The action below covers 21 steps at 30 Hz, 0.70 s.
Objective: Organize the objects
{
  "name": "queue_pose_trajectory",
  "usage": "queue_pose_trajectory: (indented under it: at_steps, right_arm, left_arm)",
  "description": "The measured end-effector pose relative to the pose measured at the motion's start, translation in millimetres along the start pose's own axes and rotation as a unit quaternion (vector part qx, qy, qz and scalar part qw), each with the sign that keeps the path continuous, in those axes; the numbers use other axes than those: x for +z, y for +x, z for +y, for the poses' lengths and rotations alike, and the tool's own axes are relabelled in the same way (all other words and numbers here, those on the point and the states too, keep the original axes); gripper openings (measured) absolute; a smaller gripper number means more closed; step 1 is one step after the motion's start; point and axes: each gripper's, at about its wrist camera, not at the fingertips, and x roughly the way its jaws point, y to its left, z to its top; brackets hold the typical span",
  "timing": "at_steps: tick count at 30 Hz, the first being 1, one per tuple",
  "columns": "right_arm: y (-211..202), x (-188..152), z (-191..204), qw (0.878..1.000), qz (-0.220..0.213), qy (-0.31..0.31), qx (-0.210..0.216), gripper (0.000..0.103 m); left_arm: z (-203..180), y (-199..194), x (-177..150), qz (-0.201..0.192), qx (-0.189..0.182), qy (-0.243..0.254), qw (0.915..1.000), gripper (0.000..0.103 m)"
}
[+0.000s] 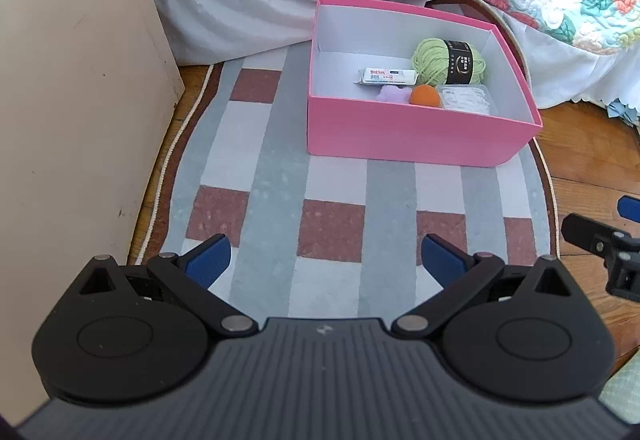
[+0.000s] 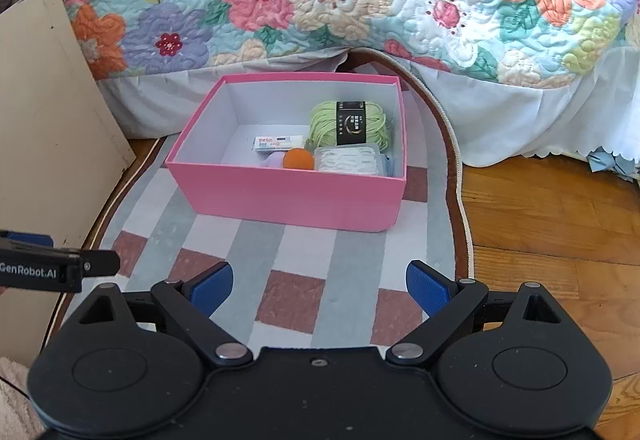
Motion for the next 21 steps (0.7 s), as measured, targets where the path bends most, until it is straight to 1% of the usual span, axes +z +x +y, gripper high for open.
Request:
queue_pose_trajectory:
  at_steps: [9, 14, 18, 21]
  right_arm:
    - [2, -1, -12, 1.000, 0.002, 0.021, 0.004, 0.097]
    - [4, -2, -15, 1.000, 0.004, 0.025, 0.001, 0.103]
    - [1, -1, -17, 1.000, -0.003, 0.025, -0.008, 0.103]
    - [2, 0, -19, 1.000, 0.002, 0.022, -0.007, 0.103]
  left_arm:
    - [-1, -1, -2, -0.001, -0.003, 0.001, 1.0000, 0.103]
    - [-2, -1, -2, -0.001, -0.003, 0.002, 1.0000, 0.103]
    - [-2, -1, -3, 0.001, 0.001, 0.004, 1.0000, 0.103]
    - [-3, 0, -3, 0.007, 0.005, 0.009, 0.9999, 0.103]
